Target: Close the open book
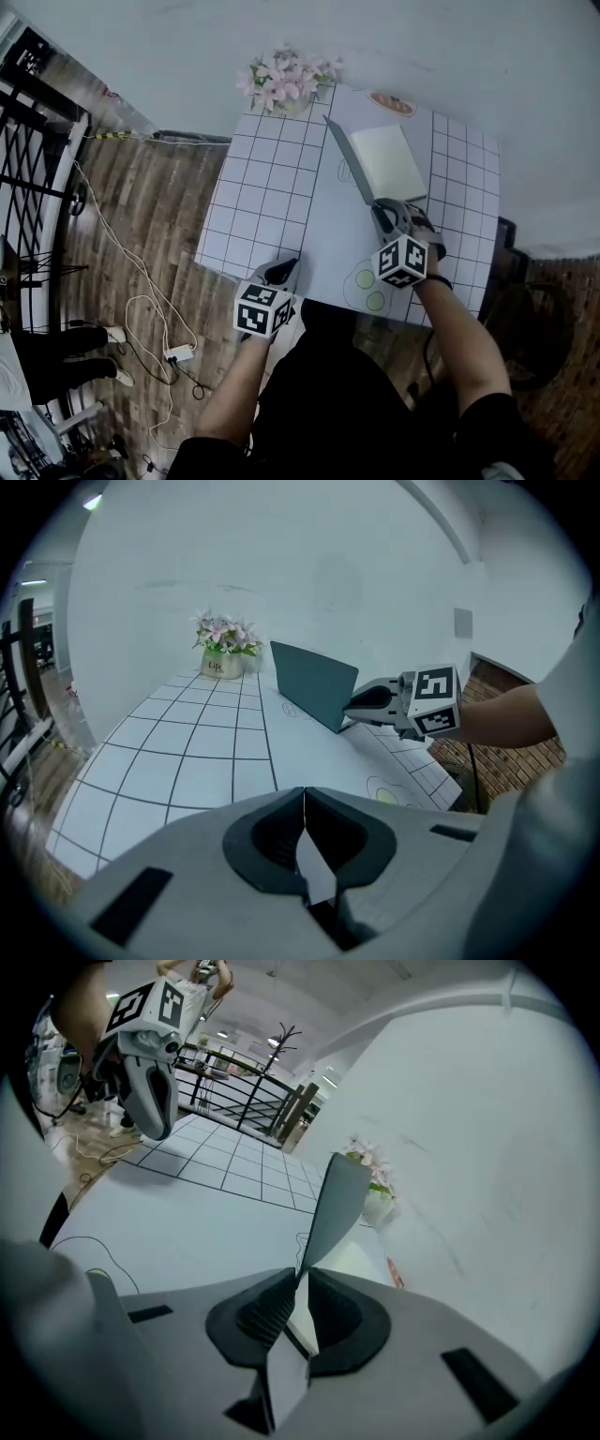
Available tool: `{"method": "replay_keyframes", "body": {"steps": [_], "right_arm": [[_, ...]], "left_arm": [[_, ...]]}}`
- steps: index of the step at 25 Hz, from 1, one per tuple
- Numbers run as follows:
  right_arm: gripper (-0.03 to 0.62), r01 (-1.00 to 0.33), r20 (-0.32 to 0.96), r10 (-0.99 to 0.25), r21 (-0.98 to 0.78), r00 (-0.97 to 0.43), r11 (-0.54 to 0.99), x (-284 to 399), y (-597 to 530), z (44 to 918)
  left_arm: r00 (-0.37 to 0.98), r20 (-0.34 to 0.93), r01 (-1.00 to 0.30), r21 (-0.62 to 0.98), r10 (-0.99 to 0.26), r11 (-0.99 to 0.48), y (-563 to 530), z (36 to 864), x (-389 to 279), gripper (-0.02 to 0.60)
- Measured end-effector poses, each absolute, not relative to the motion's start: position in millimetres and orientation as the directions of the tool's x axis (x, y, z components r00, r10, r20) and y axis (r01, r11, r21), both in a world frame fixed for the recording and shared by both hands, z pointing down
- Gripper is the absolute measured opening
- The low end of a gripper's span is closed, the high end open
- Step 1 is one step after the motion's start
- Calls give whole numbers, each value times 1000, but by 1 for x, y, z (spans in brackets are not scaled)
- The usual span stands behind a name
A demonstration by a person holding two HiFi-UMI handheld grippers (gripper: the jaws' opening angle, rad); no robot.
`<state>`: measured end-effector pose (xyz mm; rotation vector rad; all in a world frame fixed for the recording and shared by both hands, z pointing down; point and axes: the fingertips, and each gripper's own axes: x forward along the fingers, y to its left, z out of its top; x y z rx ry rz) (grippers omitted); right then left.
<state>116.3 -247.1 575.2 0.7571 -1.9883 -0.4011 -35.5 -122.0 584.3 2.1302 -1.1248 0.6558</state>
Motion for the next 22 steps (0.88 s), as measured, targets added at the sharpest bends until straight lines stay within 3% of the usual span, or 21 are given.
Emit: {"method": "replay_keyframes", "body": {"steps": [11, 15, 22], "right_arm": [[54, -682, 673, -660, 311, -333, 662, 155, -264, 573], [74, -812, 703, -651, 183, -286, 554, 175, -264, 575], [74, -877, 713, -678, 199, -177, 438, 212, -248, 546]], "left_arm": [[558, 650, -814, 308, -515, -493, -149, 571, -25, 9], [581, 623, -800, 318, -523, -509, -155, 558, -30, 9], [614, 557, -771, 274, -558, -575, -173, 513, -38, 9]]}}
